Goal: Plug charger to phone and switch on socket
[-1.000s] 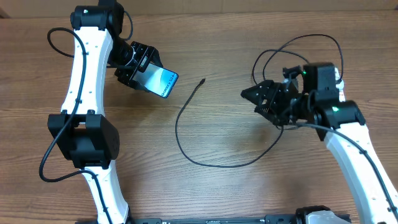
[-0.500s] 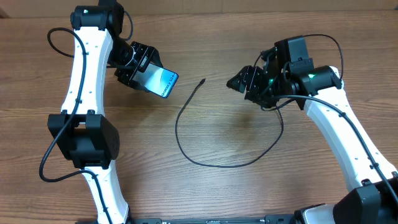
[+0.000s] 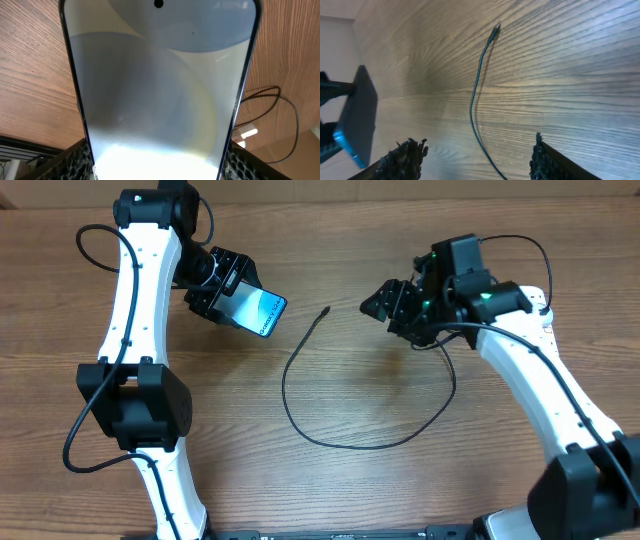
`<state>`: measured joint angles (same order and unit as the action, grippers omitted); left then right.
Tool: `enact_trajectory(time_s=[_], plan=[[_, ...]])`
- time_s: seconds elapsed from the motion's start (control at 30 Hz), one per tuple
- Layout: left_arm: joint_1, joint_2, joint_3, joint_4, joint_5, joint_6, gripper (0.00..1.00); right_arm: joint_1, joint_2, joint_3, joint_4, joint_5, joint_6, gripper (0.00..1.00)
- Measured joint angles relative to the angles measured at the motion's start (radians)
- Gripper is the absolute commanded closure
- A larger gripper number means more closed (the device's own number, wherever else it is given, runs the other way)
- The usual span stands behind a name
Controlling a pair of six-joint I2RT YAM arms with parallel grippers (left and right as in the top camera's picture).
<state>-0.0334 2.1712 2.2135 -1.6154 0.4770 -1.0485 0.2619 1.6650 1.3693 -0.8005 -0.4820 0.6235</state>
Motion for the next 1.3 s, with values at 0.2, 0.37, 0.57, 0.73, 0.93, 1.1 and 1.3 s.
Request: enact_trajectory(time_s=[0.2, 0.37, 0.57, 0.73, 0.93, 1.1, 1.3], plan=[[0.0, 0.0, 0.0, 0.0, 0.0, 0.0, 0.44, 0.027, 0.049, 0.0, 0.053, 0.0, 0.025, 0.3], [0.0, 0.0, 0.0, 0.0, 0.0, 0.0, 0.44, 0.028, 0.078, 0.0, 0.111, 0.0, 0.05, 0.32], [0.0, 0.0, 0.0, 0.0, 0.0, 0.0, 0.43, 0.028, 0.119, 0.001, 0.164, 0.0, 0.089, 0.36], [0.0, 0.0, 0.0, 0.0, 0.0, 0.0, 0.43, 0.03, 0.151, 0.001, 0.205, 0.003, 0.117, 0.38], [0.0, 0.0, 0.0, 0.0, 0.0, 0.001, 0.44, 0.04, 0.192, 0.002, 0.264, 0.003, 0.171, 0.4], [0.0, 0.0, 0.0, -0.001, 0.0, 0.004, 0.44, 0.043, 0.223, 0.002, 0.266, 0.003, 0.19, 0.4], [0.0, 0.0, 0.0, 0.0, 0.002, 0.004, 0.44, 0.047, 0.223, 0.002, 0.269, 0.0, 0.204, 0.4]])
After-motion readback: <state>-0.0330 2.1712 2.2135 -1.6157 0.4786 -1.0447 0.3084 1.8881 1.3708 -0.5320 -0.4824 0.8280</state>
